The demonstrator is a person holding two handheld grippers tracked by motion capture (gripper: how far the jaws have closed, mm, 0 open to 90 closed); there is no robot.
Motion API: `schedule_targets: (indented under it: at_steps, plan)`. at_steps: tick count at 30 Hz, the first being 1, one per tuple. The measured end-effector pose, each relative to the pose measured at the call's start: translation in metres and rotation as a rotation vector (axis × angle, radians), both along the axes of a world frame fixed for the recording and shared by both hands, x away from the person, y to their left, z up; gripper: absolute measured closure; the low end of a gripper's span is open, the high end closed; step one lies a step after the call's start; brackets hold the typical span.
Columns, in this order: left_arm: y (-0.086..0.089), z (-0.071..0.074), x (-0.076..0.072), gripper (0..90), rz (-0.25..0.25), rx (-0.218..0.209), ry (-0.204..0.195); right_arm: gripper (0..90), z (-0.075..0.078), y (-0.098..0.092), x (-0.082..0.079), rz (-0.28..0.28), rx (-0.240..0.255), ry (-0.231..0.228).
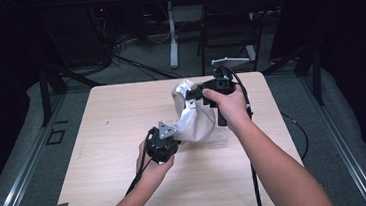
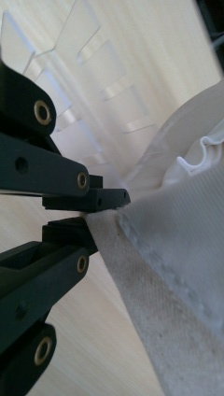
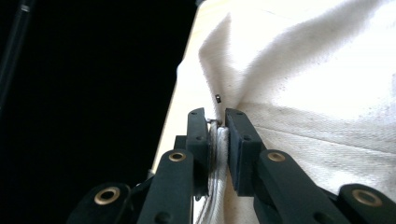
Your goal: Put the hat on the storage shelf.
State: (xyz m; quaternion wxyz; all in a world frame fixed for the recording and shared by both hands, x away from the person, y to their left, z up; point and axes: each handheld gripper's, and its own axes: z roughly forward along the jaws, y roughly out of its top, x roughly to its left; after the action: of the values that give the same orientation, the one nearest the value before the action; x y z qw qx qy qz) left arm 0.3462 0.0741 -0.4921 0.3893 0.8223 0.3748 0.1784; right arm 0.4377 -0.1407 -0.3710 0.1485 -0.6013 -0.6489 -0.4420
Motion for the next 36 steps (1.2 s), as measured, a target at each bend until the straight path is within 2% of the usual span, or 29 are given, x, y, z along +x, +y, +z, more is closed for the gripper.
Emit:
schedule_targets:
  at_steps: [2, 7, 10, 25, 29, 36]
  plan:
    - [0.001, 0.0, 0.001, 85.8, -0.002, -0.008, 0.007, 80.6, -0.001, 0.0, 0.0, 0.0, 0.001, 0.001]
    - [0.001, -0.002, -0.002, 85.3, -0.004, -0.008, -0.013, 80.5, -0.003, -0.002, 0.0, 0.0, 0.011, 0.003]
    - [0.002, -0.003, -0.001, 81.6, -0.011, -0.031, -0.005, 80.4, -0.002, -0.002, 0.0, 0.001, 0.009, -0.001]
    - [0.01, -0.004, -0.009, 51.5, -0.03, -0.089, -0.055, 73.2, 0.003, -0.014, -0.005, -0.017, 0.024, -0.03]
    - [0.013, -0.003, -0.014, 49.6, -0.044, -0.093, -0.049, 69.3, 0.005, -0.017, -0.007, -0.017, 0.028, -0.041]
    - [0.02, -0.001, -0.02, 47.8, -0.051, -0.105, -0.061, 64.3, 0.008, -0.022, -0.012, -0.014, 0.031, -0.065]
